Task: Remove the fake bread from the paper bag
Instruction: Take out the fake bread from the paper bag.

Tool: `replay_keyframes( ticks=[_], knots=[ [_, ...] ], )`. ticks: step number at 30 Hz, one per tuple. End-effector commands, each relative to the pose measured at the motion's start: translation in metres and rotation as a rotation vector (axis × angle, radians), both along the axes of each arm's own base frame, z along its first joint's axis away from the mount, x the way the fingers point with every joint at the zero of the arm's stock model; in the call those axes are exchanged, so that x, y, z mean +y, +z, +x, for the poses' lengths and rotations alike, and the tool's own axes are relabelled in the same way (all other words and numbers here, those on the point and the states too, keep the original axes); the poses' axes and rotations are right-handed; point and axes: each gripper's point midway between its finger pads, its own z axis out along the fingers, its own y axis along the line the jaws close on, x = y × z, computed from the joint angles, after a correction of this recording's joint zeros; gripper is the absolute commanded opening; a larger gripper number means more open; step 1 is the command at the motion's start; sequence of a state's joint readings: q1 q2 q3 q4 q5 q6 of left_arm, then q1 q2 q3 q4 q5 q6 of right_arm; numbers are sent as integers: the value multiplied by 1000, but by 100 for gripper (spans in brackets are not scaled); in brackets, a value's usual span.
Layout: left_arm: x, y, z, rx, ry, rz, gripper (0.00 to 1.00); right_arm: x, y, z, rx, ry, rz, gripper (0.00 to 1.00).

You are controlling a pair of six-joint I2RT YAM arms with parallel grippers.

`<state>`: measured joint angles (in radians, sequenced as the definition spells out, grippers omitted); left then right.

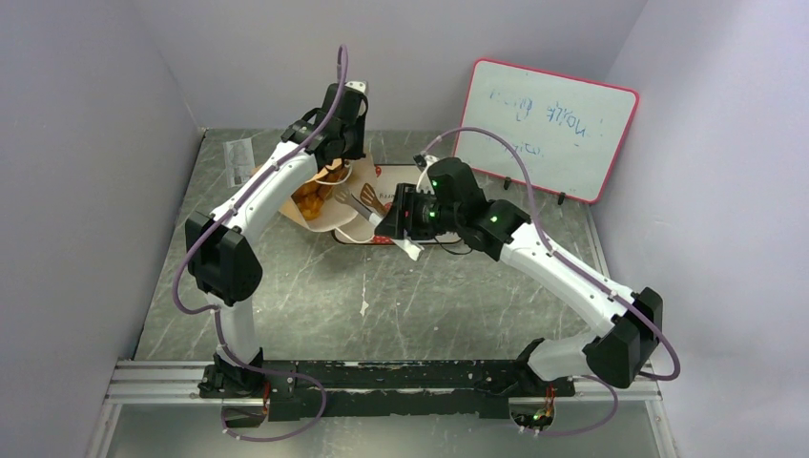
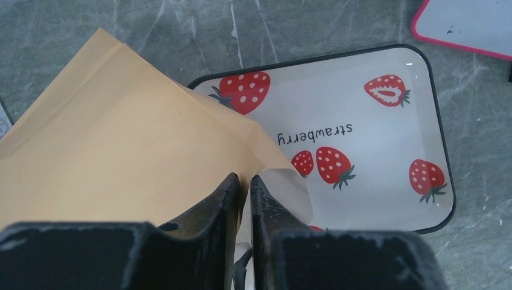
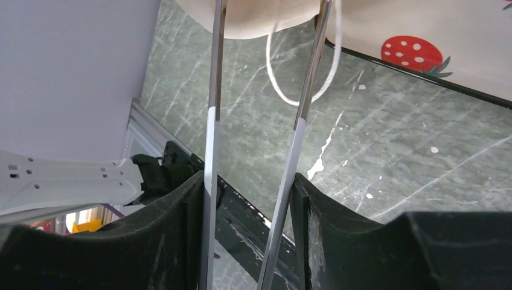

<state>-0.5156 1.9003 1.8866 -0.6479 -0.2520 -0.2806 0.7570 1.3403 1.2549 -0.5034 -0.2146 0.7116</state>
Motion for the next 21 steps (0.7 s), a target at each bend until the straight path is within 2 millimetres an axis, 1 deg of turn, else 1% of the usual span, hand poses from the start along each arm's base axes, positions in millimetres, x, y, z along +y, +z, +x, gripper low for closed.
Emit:
replay_keyframes(
  ticks=[1, 6, 10, 21],
  knots=[
    [-7, 17, 8, -43, -14, -49, 7, 12, 22, -4, -24, 26, 64, 48],
    [-8, 18, 7, -42, -19, -53, 7, 22, 14, -3, 0, 38, 74, 48],
    [-7, 19, 6, -44, -21, -51, 7, 34, 6, 3, 18, 49, 81, 48],
    [-8, 23, 0, -41, -39, -64, 7, 63, -14, 33, 38, 40, 70, 49]
  ],
)
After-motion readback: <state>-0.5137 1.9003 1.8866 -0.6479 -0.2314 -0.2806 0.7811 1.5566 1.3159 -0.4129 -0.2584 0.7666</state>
